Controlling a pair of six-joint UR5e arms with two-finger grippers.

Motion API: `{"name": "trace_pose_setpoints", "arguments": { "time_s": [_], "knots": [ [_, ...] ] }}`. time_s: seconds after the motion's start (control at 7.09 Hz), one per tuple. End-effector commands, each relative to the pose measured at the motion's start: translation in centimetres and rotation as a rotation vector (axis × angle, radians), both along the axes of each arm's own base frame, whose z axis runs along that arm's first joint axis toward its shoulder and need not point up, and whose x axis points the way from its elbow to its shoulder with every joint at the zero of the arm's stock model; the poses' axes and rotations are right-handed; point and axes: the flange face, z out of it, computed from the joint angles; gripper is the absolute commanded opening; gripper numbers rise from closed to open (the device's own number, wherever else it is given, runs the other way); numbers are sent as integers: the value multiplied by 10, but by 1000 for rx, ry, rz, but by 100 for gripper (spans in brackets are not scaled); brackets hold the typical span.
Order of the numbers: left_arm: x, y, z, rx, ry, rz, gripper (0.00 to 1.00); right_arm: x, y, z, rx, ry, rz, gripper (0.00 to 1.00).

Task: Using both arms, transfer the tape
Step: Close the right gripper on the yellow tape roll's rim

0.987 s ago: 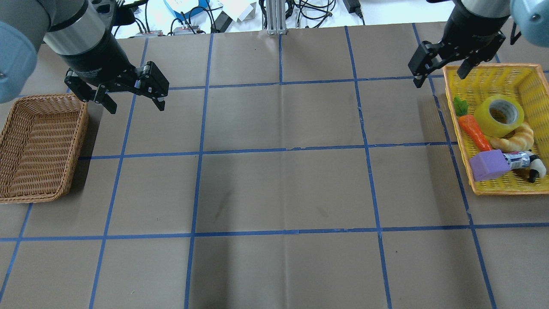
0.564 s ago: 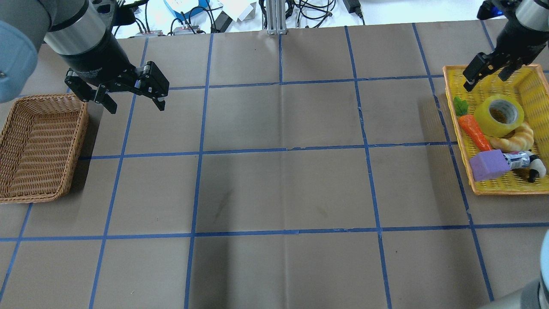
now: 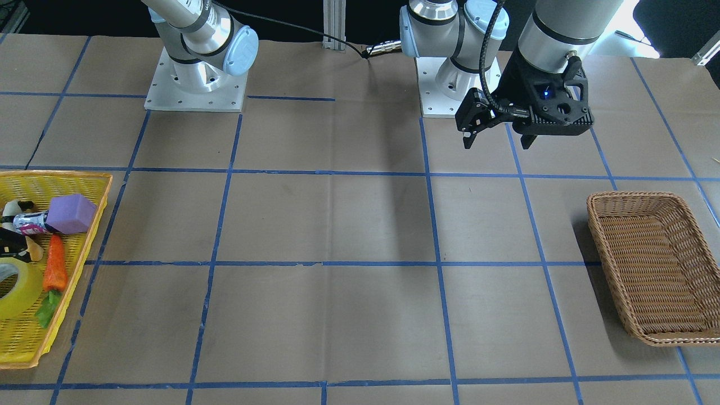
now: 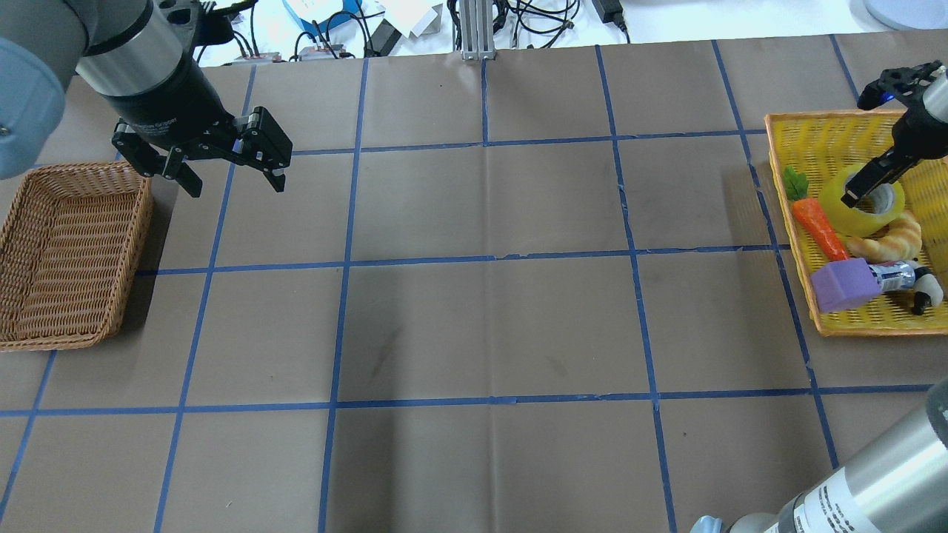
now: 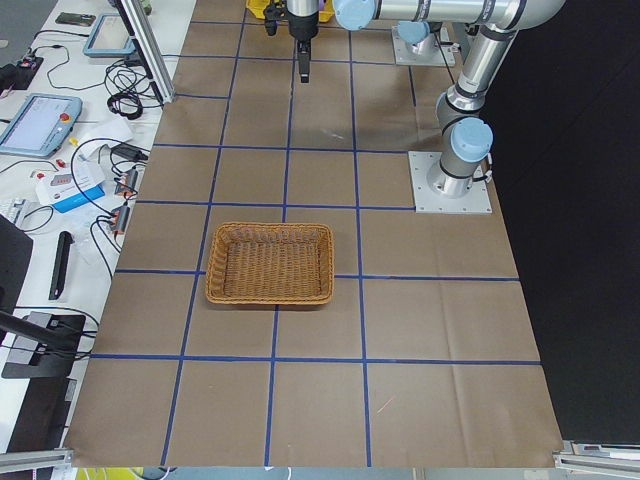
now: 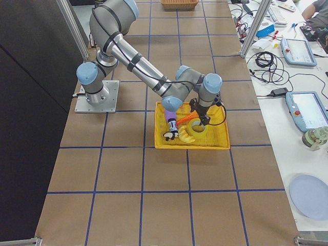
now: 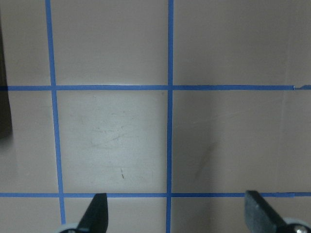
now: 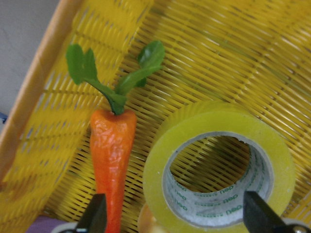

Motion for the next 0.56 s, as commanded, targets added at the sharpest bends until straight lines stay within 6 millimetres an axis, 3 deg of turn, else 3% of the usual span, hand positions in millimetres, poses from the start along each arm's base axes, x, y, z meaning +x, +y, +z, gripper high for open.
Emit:
{"name": "trace_pose_setpoints", "arguments": {
  "time_s": [0.0,0.14,0.28,0.42],
  "knots": [
    [0,0,1,-2,0,0,100,3,20,-37,42,-24,7,100],
    [0,0,0,0,0,0,100,7,28,-44,64,-38,1,98],
    [0,0,0,0,0,-1,100,7,29,-45,66,-39,-1,77],
    [0,0,1,-2,0,-1,100,6,29,-43,67,-23,-3,24]
  ]
}}
